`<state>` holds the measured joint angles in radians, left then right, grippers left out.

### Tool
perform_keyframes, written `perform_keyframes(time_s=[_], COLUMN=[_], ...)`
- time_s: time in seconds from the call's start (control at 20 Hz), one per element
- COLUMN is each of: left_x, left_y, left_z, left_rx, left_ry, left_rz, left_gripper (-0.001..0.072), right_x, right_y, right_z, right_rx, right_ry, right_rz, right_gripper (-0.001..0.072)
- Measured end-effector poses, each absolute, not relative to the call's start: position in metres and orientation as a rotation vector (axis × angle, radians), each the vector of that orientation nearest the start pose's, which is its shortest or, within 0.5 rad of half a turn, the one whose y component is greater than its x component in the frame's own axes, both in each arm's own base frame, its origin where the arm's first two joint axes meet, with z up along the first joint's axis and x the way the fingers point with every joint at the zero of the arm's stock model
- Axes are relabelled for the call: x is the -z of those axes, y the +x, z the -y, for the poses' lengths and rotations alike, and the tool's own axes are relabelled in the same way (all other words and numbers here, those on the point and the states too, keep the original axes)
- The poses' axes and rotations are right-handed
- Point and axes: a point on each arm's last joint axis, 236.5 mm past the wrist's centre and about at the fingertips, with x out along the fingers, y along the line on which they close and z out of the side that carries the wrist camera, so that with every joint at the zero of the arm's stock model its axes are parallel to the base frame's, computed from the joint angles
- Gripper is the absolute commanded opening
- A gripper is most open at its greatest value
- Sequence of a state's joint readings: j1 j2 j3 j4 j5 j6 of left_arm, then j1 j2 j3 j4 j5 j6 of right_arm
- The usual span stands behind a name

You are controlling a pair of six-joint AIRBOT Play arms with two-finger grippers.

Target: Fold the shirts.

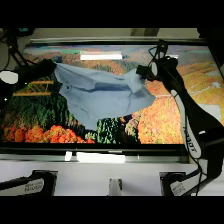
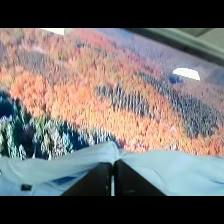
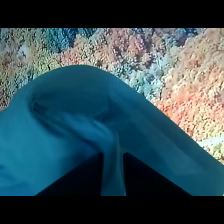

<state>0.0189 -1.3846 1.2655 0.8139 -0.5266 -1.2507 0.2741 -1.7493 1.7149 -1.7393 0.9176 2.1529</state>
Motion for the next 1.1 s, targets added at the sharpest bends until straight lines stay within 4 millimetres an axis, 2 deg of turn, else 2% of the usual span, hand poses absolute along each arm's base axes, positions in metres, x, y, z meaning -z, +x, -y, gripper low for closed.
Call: perform_keyframes(time_s=[0.05,0.1,0.2,0.25,0.3,0.35,0.45,0.5,0.55,0.6,0.7,0.8,0.9,0.95,1.0,1.05,1.1], left_x=[-0.101,-0.085,-0.064,-0.056,-0.049,-0.042,-0.022,-0.008,0.005,0.020,0.050,0.072,0.087,0.092,0.094,0.096,0.097], left_y=[0.532,0.526,0.513,0.504,0.494,0.481,0.451,0.434,0.418,0.402,0.381,0.372,0.372,0.376,0.379,0.384,0.390], left_z=[0.079,0.085,0.083,0.077,0.070,0.062,0.044,0.038,0.036,0.038,0.040,0.047,0.056,0.060,0.065,0.069,0.072], left_rx=[0.247,0.264,0.287,0.295,0.302,0.308,0.304,0.296,0.288,0.278,0.231,0.180,0.146,0.134,0.126,0.119,0.109], left_ry=[-0.463,-0.479,-0.499,-0.509,-0.522,-0.532,-0.552,-0.563,-0.584,-0.611,-0.661,-0.699,-0.721,-0.722,-0.733,-0.735,-0.740], left_rz=[-0.633,-0.697,-0.803,-0.859,-0.915,-0.978,-1.114,-1.190,-1.256,-1.317,-1.391,-1.421,-1.418,-1.406,-1.391,-1.371,-1.346], left_gripper=[0.0486,0.0533,0.0519,0.0438,0.0319,0.0261,0.0268,0.0340,0.0549,0.0556,0.0439,0.0441,0.0442,0.0442,0.0442,0.0442,0.0442], right_x=[-0.018,-0.014,-0.020,-0.025,-0.032,-0.035,-0.030,-0.025,-0.017,-0.009,0.005,0.014,0.019,0.020,0.021,0.021,0.022], right_y=[0.559,0.560,0.563,0.564,0.563,0.560,0.542,0.530,0.515,0.501,0.477,0.461,0.454,0.453,0.453,0.453,0.454], right_z=[-0.128,-0.129,-0.112,-0.095,-0.075,-0.054,-0.011,0.004,0.013,0.019,0.024,0.015,0.008,0.004,0.001,-0.003,-0.005], right_rx=[0.092,0.091,0.107,0.123,0.138,0.152,0.174,0.174,0.162,0.151,0.121,0.072,0.041,0.026,0.015,0.002,-0.007], right_ry=[0.271,0.286,0.299,0.307,0.322,0.341,0.379,0.392,0.415,0.424,0.436,0.455,0.461,0.465,0.464,0.470,0.471], right_rz=[-0.953,-0.957,-0.948,-0.946,-0.947,-0.962,-1.048,-1.099,-1.165,-1.225,-1.324,-1.392,-1.423,-1.428,-1.428,-1.428,-1.428], right_gripper=[0.0420,0.0434,0.0435,0.0435,0.0434,0.0433,0.0433,0.0433,0.0434,0.0435,0.0434,0.0434,0.0435,0.0456,0.0524,0.0562,0.0562])
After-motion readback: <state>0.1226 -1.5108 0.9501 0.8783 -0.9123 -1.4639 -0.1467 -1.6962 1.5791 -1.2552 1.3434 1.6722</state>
